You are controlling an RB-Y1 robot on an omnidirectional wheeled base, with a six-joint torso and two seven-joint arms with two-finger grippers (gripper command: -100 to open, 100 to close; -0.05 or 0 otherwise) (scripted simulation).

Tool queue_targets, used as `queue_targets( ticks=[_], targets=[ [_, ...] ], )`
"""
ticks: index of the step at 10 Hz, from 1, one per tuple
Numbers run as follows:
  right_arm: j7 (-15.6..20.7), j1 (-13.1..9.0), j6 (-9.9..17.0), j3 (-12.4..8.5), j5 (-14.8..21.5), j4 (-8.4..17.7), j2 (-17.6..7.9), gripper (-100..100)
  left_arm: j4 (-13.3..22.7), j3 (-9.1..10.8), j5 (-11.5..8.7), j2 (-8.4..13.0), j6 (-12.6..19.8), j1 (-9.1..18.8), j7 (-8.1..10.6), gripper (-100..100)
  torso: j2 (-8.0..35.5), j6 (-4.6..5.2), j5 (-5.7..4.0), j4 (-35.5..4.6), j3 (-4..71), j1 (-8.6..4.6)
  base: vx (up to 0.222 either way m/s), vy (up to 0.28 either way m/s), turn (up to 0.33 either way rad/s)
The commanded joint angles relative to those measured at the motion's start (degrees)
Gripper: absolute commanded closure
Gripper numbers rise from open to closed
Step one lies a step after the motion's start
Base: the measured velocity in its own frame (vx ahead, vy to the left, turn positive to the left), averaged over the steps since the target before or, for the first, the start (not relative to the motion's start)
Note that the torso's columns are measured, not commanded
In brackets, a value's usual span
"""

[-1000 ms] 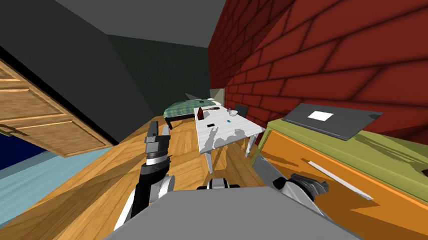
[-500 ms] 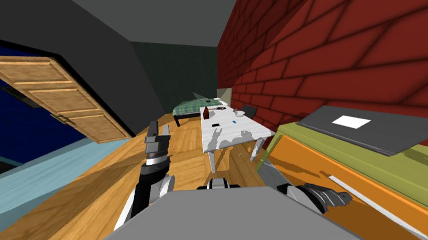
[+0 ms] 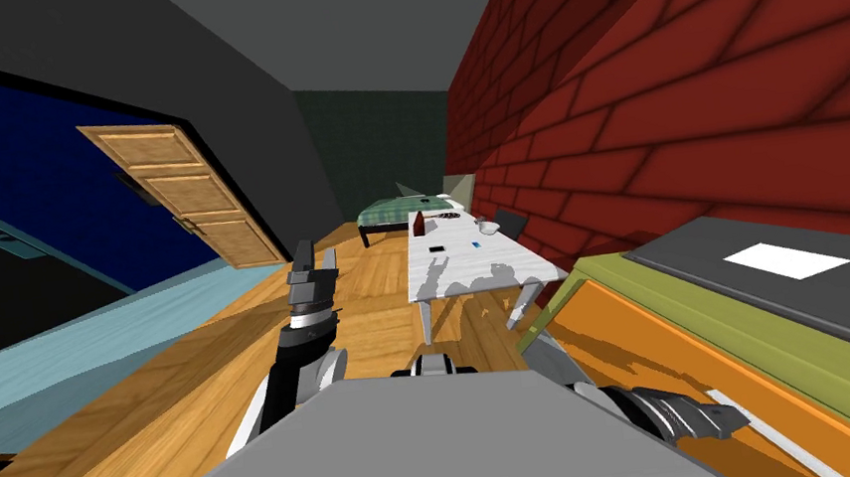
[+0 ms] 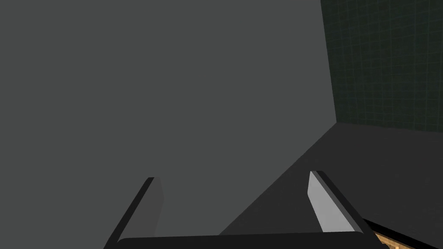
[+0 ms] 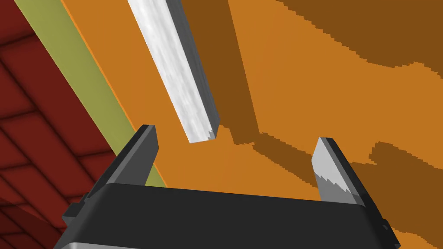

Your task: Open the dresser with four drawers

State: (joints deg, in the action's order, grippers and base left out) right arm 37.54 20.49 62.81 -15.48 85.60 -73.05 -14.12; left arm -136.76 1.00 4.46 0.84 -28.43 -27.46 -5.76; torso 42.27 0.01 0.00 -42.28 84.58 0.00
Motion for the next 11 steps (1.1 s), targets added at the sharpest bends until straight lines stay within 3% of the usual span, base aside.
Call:
queue_targets(
  ticks=[1,2,4,5,11],
  targets=[
    [1.3,-0.1,2.2,-0.5,2.8,2.4,-0.3,-100,0.0,0.00,0.0,0.0,0.0,0.0,0.00,0,0.0,0.00,0.01,0.0,0.0,0.03,0.014,-0.030,0.102],
    [1.6,-0.1,3.0,-0.7,3.9,3.4,-0.5,-100,0.0,0.00,0.0,0.0,0.0,0.0,0.00,0,0.0,0.00,0.01,0.0,0.0,0.04,0.012,-0.029,0.111],
    [1.6,0.1,2.6,-0.6,3.3,2.6,-0.4,-100,0.0,0.00,0.0,0.0,0.0,0.0,0.00,0,0.0,0.01,0.01,0.0,0.0,0.06,0.003,-0.008,0.011],
    [1.6,0.1,2.5,-0.6,3.3,2.6,-0.4,100,0.0,0.00,0.0,0.0,0.0,0.0,0.00,0,0.0,0.00,0.02,0.0,0.0,0.06,0.000,0.000,0.000],
    [3.1,0.3,2.5,-0.6,3.1,0.8,0.1,100,0.0,-0.02,0.0,0.0,0.0,0.0,0.00,0,0.0,-0.01,0.01,0.0,0.0,0.07,-0.023,0.150,-0.009]
  ],
)
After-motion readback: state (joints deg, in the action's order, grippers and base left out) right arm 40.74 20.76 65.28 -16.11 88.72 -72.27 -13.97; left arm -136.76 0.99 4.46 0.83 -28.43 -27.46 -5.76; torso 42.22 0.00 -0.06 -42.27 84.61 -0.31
